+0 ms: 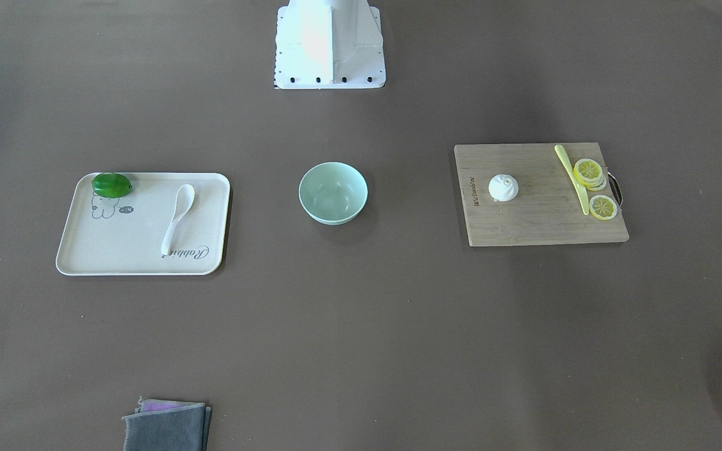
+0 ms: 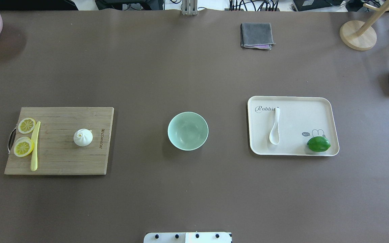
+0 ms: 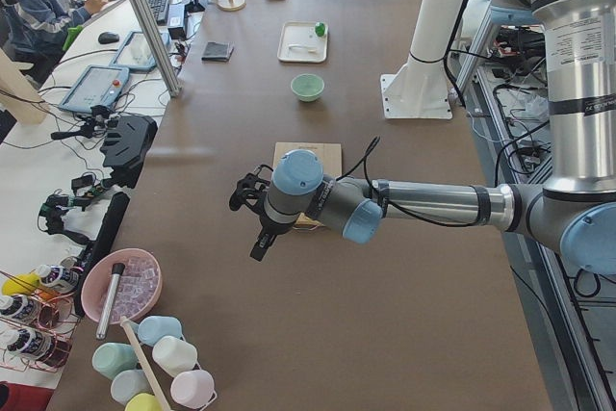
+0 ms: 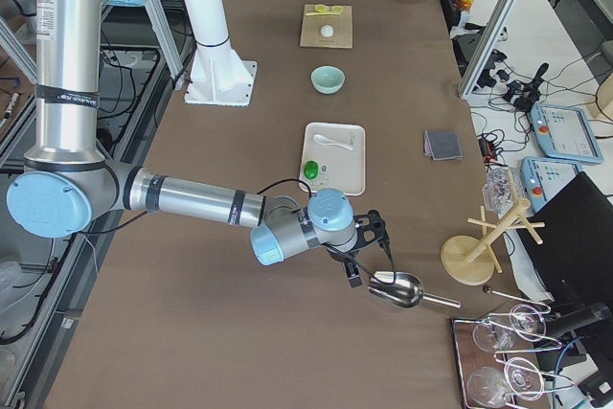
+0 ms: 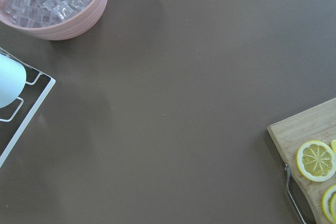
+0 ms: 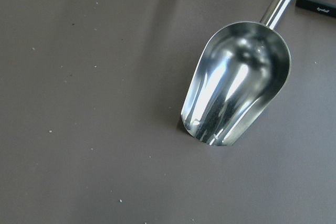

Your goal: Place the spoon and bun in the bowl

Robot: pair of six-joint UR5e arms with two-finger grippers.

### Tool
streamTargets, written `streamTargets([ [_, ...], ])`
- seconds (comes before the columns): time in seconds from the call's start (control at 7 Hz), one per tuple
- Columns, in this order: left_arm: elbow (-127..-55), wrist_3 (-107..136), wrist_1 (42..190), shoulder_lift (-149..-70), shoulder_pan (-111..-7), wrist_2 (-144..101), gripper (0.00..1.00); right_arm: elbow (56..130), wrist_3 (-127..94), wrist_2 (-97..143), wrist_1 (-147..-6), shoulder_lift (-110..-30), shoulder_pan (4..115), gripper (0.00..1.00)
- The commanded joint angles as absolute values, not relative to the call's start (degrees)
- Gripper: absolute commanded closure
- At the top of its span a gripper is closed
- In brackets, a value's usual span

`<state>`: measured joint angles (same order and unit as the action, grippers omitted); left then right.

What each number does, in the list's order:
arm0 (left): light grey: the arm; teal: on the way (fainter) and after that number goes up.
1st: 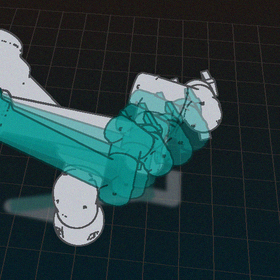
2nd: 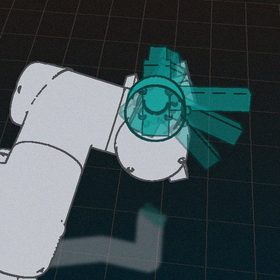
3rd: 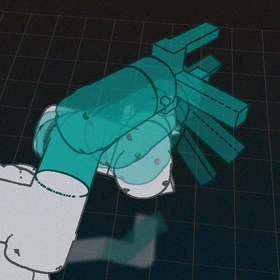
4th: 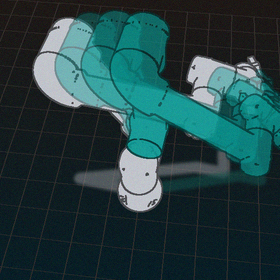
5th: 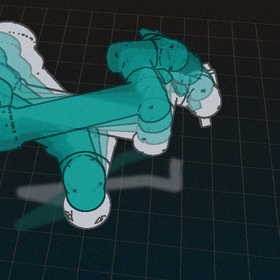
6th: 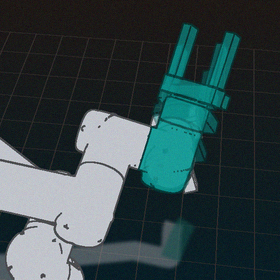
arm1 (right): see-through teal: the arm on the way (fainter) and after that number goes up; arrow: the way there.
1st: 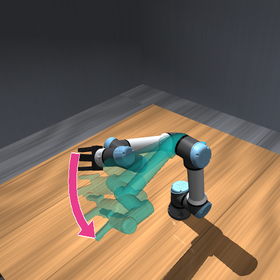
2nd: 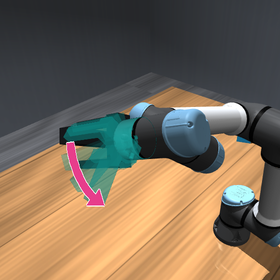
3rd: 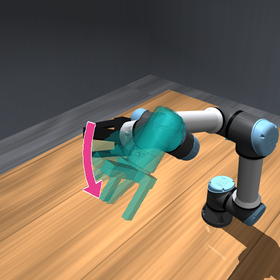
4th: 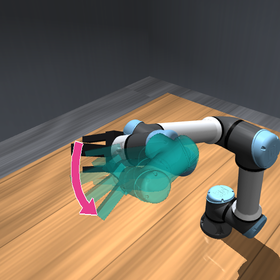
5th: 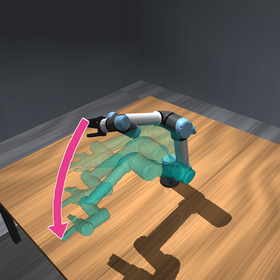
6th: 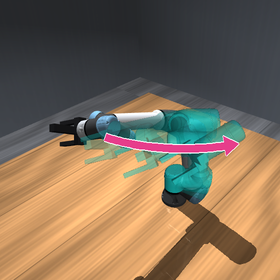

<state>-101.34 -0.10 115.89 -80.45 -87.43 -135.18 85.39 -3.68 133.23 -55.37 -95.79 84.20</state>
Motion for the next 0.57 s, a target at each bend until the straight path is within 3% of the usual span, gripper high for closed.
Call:
streamTargets([
  [0.0, -101.08, 0.44, 115.84, -80.42, -87.45, -135.18, 0.02, 85.17, -4.48, 133.33, -55.37, -95.8, 84.2, 0.0],
  [0.43, -101.16, 2.97, 115.84, -80.59, -87.28, -135.35, 0.02, 85.86, -5.18, 133.42, -55.28, -95.01, 82.36, 0.0],
])
